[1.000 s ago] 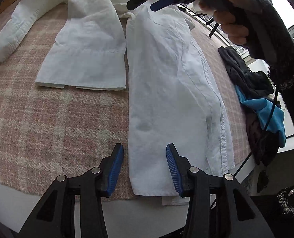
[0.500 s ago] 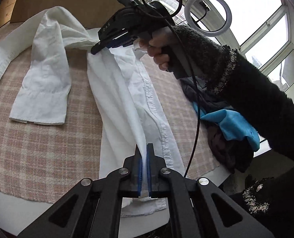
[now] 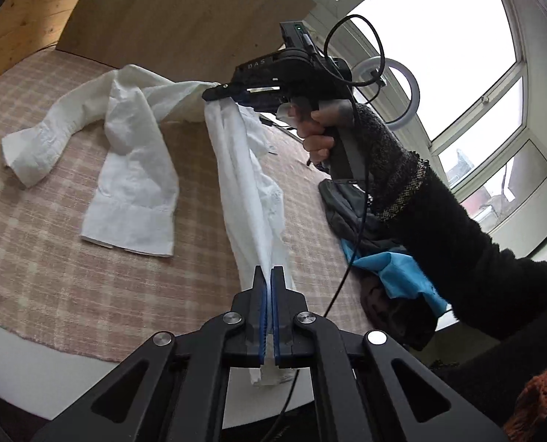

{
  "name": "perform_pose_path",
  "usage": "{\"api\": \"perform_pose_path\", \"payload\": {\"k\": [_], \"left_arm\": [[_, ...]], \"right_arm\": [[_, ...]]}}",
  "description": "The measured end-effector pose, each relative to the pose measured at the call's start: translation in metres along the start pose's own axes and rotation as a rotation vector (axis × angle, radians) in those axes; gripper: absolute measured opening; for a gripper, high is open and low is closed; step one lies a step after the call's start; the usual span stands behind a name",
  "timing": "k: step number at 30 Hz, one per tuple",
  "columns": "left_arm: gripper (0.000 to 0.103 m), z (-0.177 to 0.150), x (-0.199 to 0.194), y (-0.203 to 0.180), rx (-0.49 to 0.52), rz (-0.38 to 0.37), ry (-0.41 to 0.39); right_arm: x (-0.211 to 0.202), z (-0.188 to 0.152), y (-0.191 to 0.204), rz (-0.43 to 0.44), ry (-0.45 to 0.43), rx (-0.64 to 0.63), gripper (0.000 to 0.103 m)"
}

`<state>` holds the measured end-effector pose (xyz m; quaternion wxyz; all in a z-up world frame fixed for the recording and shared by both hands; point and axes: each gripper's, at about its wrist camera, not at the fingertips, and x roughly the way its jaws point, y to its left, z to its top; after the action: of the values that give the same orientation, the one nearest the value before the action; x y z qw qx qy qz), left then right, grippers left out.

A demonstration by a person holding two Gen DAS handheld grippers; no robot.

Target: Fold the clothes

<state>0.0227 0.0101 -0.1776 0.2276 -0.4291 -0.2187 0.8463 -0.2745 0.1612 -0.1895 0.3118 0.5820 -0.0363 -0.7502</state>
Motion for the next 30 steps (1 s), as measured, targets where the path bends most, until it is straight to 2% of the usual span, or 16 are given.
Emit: {"api": "perform_pose_path", "payload": {"k": [3, 4, 6, 9, 11, 15, 16, 17, 18, 19, 20, 24, 27, 30], "left_arm": [[0.005, -0.012, 0.017, 0.056, -0.021, 0.280, 0.144], [0.005, -0.017, 0.022, 0.072, -0.032, 0.345, 0.198], [0.005, -0.020, 0.016, 0.094, -0.055, 0.394, 0.233], [0.008, -0.013, -0.006, 0.085, -0.025, 0.337, 0.186], [0.018, -0.005, -0.011, 0.063, 0.060, 0.289, 0.175], [0.020, 0.010, -0.003, 0.012, 0.202, 0.130, 0.209], [0.023, 0.011, 0.001, 0.000, 0.236, 0.112, 0.219], [0.026, 0.012, 0.007, -0.010, 0.269, 0.099, 0.230], [0.026, 0.013, 0.012, -0.021, 0.302, 0.087, 0.240], [0.026, 0.011, 0.020, -0.031, 0.318, 0.076, 0.253], [0.026, 0.009, 0.029, -0.040, 0.329, 0.065, 0.266], [0.027, -0.012, 0.071, -0.076, 0.315, 0.027, 0.334], [0.029, -0.031, 0.108, -0.107, 0.314, 0.045, 0.373], [0.030, -0.046, 0.138, -0.127, 0.288, 0.110, 0.409]], "right_arm": [[0.044, 0.004, 0.032, -0.146, 0.158, -0.052, 0.018], [0.040, 0.000, 0.035, -0.142, 0.162, -0.057, 0.018], [-0.002, -0.015, 0.030, -0.052, 0.082, -0.042, 0.019], [-0.076, -0.047, 0.008, 0.037, -0.056, 0.022, 0.019], [-0.131, -0.082, -0.014, 0.074, -0.160, 0.098, 0.019], [-0.236, -0.163, -0.049, 0.082, -0.361, 0.194, 0.019], [-0.260, -0.179, -0.056, 0.080, -0.412, 0.196, 0.020], [-0.283, -0.194, -0.061, 0.077, -0.464, 0.195, 0.028], [-0.298, -0.203, -0.068, 0.035, -0.489, 0.190, 0.052], [-0.311, -0.210, -0.075, -0.014, -0.510, 0.186, 0.062], [-0.300, -0.204, -0.087, -0.020, -0.492, 0.191, 0.067], [-0.240, -0.168, -0.141, -0.020, -0.394, 0.218, 0.067], [-0.195, -0.142, -0.181, -0.020, -0.320, 0.238, 0.067], [-0.150, -0.115, -0.222, -0.020, -0.247, 0.257, 0.067]]}}
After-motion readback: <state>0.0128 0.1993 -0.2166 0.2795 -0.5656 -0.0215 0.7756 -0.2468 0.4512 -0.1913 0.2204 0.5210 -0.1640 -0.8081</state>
